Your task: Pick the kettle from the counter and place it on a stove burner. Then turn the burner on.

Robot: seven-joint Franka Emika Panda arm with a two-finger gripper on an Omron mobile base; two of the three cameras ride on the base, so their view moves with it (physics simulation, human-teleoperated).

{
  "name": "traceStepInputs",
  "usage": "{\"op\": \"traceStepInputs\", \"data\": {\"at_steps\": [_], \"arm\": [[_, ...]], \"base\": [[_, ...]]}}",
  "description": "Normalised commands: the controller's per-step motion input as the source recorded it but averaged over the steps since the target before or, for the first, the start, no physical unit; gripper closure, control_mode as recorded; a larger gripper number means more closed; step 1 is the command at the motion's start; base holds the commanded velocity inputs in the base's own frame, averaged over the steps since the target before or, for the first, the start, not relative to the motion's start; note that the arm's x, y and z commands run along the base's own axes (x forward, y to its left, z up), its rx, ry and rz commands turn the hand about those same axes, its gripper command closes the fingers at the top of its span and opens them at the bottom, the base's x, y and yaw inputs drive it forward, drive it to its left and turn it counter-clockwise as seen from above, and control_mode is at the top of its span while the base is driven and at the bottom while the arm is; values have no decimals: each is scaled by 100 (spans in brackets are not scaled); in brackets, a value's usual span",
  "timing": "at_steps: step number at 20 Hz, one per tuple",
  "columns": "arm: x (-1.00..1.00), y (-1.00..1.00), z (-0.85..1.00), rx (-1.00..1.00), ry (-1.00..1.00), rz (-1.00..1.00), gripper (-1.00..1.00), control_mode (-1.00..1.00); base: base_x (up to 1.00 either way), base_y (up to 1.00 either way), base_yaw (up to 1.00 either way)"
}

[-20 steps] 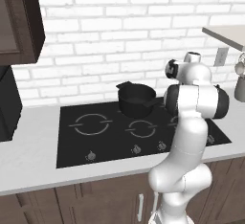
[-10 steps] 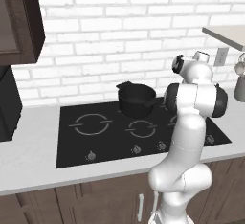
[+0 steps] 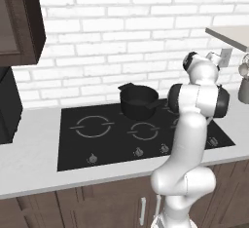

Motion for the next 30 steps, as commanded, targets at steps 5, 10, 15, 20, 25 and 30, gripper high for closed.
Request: {"op": "traceStepInputs", "data": {"at_steps": [5, 10, 15, 20, 25, 30], "arm": [[0, 0, 8, 0, 0, -1, -100, -100], [-13, 0, 35, 0, -1, -2, -100, -100], [-77, -32, 59, -1, -11, 2, -100, -100], [-100, -88, 5, -16, -6, 28, -100, -100], [-100, -81, -25, -22, 0, 46, -100, -100], [-88, -27, -84, 8, -4, 69, -100, -100]], "base": [[0, 0, 0], [0, 0, 0], [0, 0, 0], [0, 0, 0], [0, 0, 0], [0, 0, 0]]}}
